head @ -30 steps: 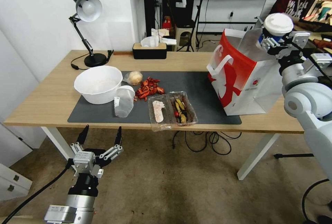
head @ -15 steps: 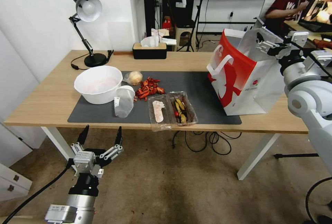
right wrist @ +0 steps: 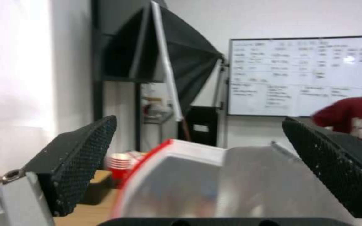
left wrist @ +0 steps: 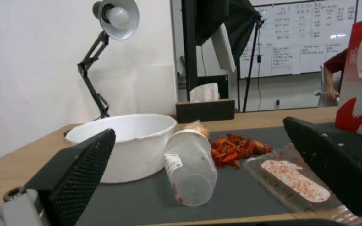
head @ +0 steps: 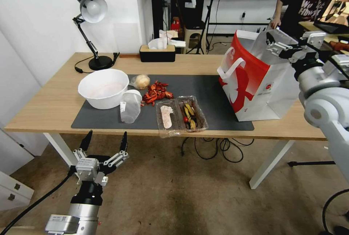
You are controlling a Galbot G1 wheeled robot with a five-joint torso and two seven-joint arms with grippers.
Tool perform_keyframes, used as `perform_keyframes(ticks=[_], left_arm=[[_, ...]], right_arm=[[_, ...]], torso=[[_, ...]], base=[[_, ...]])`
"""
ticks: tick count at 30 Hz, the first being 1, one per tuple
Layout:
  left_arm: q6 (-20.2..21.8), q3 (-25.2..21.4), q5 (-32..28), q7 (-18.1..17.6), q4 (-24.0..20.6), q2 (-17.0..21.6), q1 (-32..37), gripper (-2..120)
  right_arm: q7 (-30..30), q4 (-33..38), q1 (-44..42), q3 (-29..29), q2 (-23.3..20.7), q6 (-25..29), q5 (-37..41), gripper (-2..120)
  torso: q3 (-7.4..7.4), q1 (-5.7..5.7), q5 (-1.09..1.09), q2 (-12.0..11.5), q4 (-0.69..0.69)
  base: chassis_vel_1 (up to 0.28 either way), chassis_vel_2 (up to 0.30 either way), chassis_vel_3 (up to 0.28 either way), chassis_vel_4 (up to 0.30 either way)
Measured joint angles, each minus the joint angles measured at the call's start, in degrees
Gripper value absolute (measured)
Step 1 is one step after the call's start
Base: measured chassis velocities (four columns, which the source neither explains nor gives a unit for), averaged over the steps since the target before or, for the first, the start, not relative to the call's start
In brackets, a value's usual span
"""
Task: Pick up the trash from the table and place it into the takeout bag.
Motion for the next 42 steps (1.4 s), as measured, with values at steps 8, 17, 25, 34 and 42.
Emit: perform_keyframes(ticks=[8, 17, 25, 34, 42], left_arm=[[0.01, -0.02, -0.32, -0.05, 0.0, -0.01, -0.06, 100], [0.01, -0.6, -1.48, 0.1, -0.29, 0.94, 0.03, 100], [0.75, -0.05, -1.65, 1.1, -0.21, 0.74, 0.21, 100], [0.65, -0.02, -1.8, 0.97, 0.28, 1.19, -0.08, 100], [0.47, 0.2, -1.9, 0.91, 0.89, 1.16, -0.53, 100]], right_arm=[[-5.25, 7.79, -14.12, 6.39, 1.93, 7.43, 1.16, 100], [-9.45, 11.97, -34.37, 12.89, 9.8, 17.75, -5.78, 100], [-10.68, 5.53, -43.9, 12.39, 15.49, 27.92, -14.68, 100], [-11.17, -2.68, -46.89, 7.14, 19.81, 34.73, -19.36, 100], [-11.08, -3.24, -47.29, 4.76, 20.9, 32.99, -20.39, 100]], torso=[[0.0, 0.0, 0.01, 0.0, 0.0], [-0.01, -0.01, 0.01, 0.01, -0.01], [-0.01, -0.01, 0.0, 0.01, 0.0], [0.0, -0.01, 0.01, 0.0, 0.01], [0.0, 0.0, 0.0, 0.0, 0.01]], base=[[0.0, 0.0, 0.0, 0.0], [0.0, 0.0, 0.0, 0.0], [0.0, 0.0, 0.0, 0.0], [0.0, 0.0, 0.0, 0.0], [0.0, 0.0, 0.0, 0.0]])
